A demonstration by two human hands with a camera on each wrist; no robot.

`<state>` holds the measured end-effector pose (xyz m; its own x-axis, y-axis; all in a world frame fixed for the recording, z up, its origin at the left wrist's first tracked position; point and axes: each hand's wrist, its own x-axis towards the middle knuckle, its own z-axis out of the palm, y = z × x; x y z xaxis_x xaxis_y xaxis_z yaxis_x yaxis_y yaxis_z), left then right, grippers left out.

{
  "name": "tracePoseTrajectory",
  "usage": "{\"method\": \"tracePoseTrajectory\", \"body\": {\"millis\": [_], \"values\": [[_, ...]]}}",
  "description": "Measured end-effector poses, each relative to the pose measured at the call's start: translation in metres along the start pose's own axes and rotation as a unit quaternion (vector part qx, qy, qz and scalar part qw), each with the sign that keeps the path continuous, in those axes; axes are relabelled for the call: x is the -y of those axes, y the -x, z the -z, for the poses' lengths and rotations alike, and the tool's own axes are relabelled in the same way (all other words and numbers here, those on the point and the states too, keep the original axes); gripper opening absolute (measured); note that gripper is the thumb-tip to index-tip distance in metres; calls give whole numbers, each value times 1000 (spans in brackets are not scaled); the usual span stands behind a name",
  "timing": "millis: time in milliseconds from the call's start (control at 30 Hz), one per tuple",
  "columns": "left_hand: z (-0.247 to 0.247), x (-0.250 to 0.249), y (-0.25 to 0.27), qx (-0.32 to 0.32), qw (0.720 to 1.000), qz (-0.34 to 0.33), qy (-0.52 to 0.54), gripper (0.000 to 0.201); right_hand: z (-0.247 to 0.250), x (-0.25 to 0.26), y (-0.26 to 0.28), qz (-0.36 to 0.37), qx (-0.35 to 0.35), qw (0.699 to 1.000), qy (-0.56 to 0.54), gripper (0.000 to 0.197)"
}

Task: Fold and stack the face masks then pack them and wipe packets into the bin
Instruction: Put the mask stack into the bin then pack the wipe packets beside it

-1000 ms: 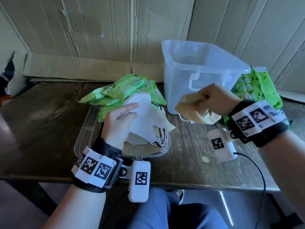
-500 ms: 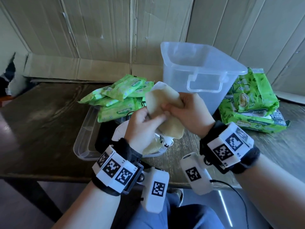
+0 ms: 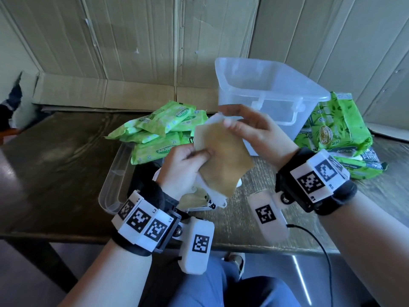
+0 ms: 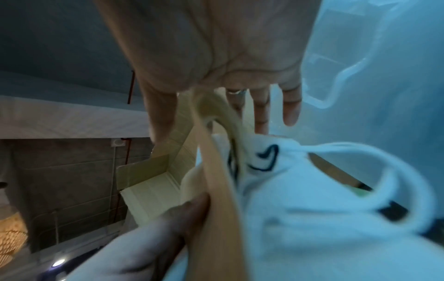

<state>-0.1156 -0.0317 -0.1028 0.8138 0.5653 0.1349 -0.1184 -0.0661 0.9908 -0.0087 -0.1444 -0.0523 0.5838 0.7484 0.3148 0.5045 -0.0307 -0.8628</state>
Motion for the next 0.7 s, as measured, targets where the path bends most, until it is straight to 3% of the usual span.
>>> {"method": "tracePoseTrajectory", "body": {"millis": [100, 200, 300, 467, 700], "values": [[-1, -2, 1, 26, 1000, -5, -4, 20, -1, 1, -5, 42, 1, 994, 104, 29], [2, 3, -2, 12, 1000, -14, -1, 35, -2, -4, -8, 29, -57, 994, 88, 37], [4, 2, -2, -5, 1000, -30, -7, 20, -2, -8, -4, 44, -65, 990, 114, 47], [4, 5, -4, 6, 999, -43, -30, 16, -3, -3, 2, 83, -63, 971, 214, 38], [5, 10, -8, 0, 993, -79, -86, 48, -8, -9, 5, 160, -78, 963, 205, 31]]}}
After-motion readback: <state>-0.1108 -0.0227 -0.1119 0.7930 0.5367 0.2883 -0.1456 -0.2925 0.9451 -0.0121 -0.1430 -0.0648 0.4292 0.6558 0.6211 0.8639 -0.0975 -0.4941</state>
